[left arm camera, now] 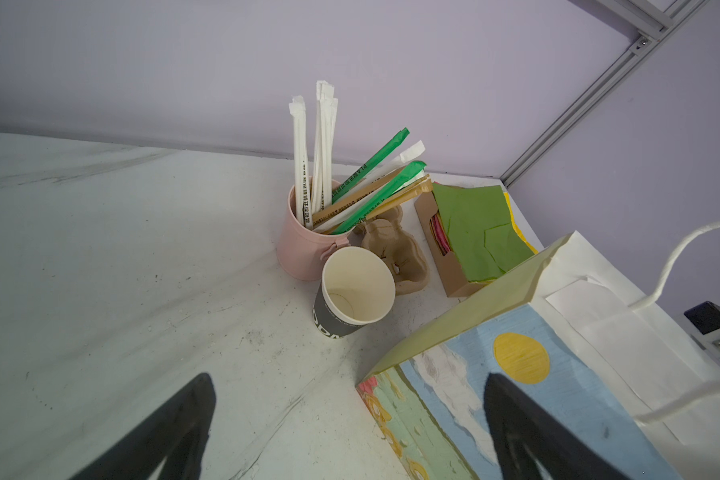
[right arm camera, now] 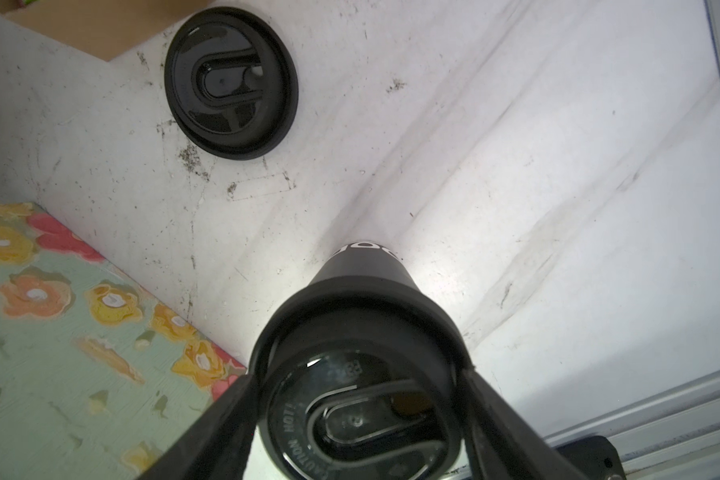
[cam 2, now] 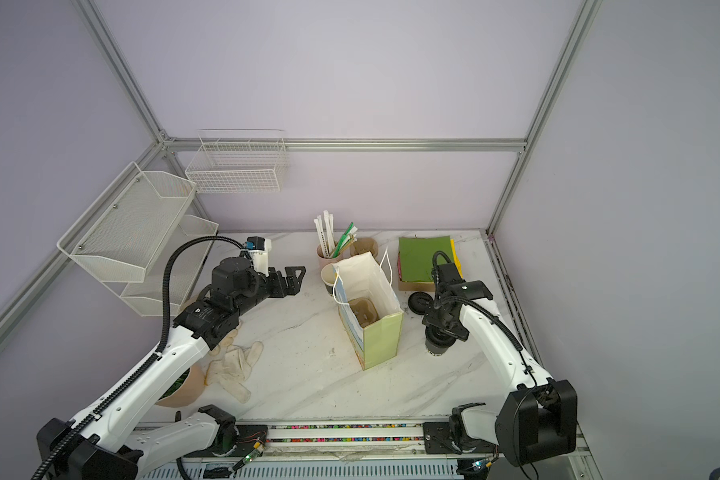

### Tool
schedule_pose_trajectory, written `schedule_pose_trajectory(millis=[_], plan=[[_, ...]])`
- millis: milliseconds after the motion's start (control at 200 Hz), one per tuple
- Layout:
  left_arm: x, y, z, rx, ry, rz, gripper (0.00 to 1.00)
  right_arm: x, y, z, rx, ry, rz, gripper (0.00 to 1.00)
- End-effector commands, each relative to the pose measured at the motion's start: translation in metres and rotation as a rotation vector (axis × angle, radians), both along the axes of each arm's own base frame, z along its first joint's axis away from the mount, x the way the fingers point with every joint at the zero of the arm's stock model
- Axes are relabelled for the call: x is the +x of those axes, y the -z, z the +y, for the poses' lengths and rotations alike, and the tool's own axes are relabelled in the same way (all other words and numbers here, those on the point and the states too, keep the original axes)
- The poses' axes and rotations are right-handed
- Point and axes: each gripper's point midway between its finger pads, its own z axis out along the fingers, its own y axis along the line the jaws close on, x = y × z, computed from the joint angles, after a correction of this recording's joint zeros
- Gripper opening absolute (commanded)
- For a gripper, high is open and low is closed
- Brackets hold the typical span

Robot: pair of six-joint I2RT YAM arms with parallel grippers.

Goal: Pack the takeout coffee
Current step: 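Raise the held coffee cup high and swing it toward the paper bag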

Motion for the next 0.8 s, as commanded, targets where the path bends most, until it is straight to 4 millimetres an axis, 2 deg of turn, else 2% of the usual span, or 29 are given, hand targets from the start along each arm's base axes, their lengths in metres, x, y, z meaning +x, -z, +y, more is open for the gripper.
schedule_pose_trajectory(millis=[0,215,475,575,795], plan=[[0.002,-0.013,0.000,-0.016,0.006,-0.031,1.00,-0.006,0.000,-0.001,-0.005,0.014,0.006,0.76],[0.002,-0.013,0.000,-0.014,0.006,-0.031,1.00,-0.005,-0.005,-0.002,-0.010,0.023,0.004,0.75],[0.003,-0.014,0.000,-0.014,0.004,-0.033,1.00,0.002,-0.027,-0.008,-0.057,-0.006,-0.028,0.73],[0.003,-0.014,0.000,-0.014,0.004,-0.032,1.00,0.005,-0.042,-0.013,-0.084,-0.004,-0.062,0.72],[0.003,-0.014,0.000,-0.016,0.005,-0.032,1.00,0.015,-0.091,-0.017,-0.105,-0.012,-0.174,0.72]])
